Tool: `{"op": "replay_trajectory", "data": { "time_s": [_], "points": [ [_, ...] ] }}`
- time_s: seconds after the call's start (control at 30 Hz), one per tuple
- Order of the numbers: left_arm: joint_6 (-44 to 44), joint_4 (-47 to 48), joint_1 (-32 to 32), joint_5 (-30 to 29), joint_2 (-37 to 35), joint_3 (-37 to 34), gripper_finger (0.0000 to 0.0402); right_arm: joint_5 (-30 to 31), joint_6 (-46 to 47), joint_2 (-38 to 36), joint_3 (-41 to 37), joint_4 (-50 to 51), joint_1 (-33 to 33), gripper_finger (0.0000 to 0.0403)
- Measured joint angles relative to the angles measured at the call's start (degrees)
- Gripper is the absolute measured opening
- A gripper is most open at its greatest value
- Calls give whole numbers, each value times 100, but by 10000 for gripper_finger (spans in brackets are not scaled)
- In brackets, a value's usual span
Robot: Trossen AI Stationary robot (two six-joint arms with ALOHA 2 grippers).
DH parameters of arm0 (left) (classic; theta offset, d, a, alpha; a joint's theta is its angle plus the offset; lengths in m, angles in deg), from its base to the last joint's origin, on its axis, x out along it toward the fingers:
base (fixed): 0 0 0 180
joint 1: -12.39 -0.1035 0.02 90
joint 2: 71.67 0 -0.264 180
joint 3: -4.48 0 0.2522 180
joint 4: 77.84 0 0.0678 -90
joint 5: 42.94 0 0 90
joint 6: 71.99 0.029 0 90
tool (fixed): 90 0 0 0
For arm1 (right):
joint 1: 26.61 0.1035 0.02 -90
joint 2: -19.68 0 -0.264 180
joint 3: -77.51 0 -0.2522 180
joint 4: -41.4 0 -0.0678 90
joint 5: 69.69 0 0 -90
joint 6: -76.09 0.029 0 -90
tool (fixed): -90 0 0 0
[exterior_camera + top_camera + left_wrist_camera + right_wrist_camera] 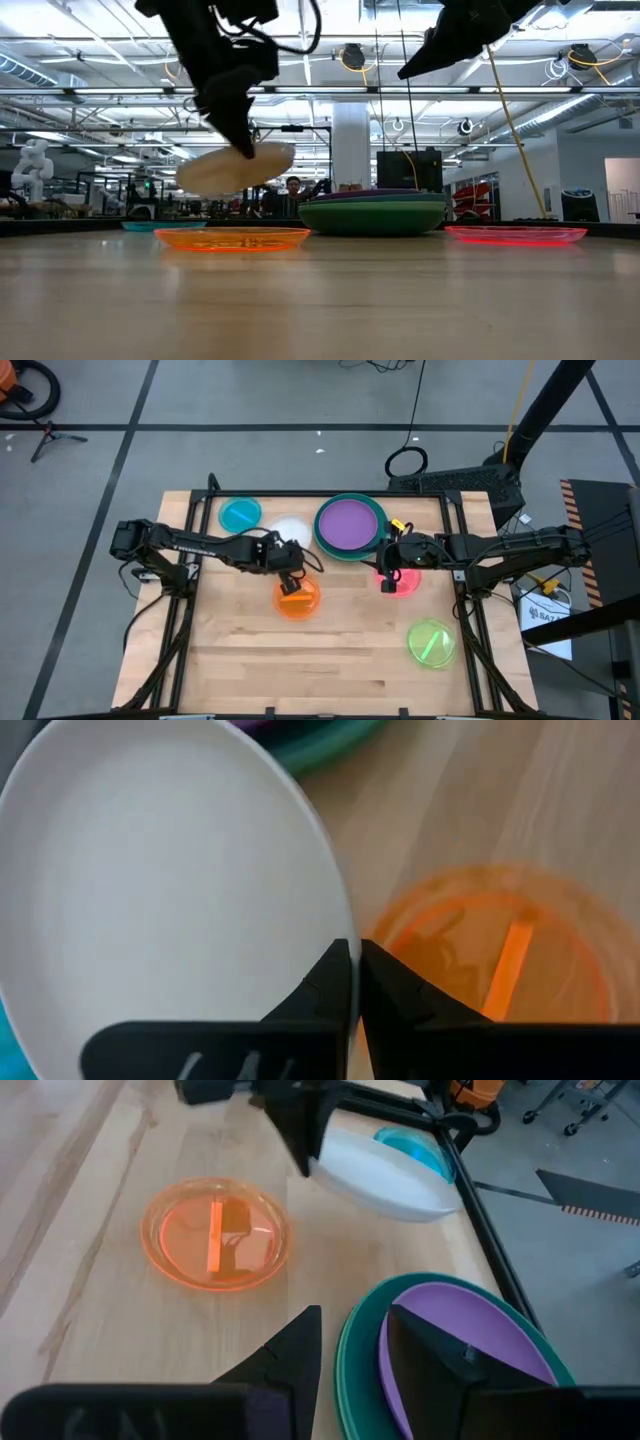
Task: Stack plastic plates
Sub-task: Stack the white plate on top of the purple plate
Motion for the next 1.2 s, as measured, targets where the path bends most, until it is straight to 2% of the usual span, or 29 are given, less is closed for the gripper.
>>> {"op": "replay_trajectory", "data": {
  "time_s": [0.23, 0.6, 0.73, 0.8, 1.0, 1.2],
  "points": [
    [676, -588, -238, 6, 47, 380, 15, -6, 97, -24, 2, 182, 0, 109],
    [1483, -1011, -527, 71, 314, 879, 15, -22, 648, -356, 2, 716, 2, 109],
    [1731, -1044, -619, 76, 533, 1125, 15, -24, 653, -363, 2, 743, 2, 109],
    [1842, -762, -670, 73, 659, 1262, 15, -32, 653, -363, 2, 778, 11, 109],
    [2424, -672, -705, 76, 1237, 1949, 15, -31, 813, -362, 7, 1044, 13, 109],
    [2933, -521, -794, 325, 1691, 2421, 15, -36, 956, -465, -99, 1195, 13, 109]
  ]
}}
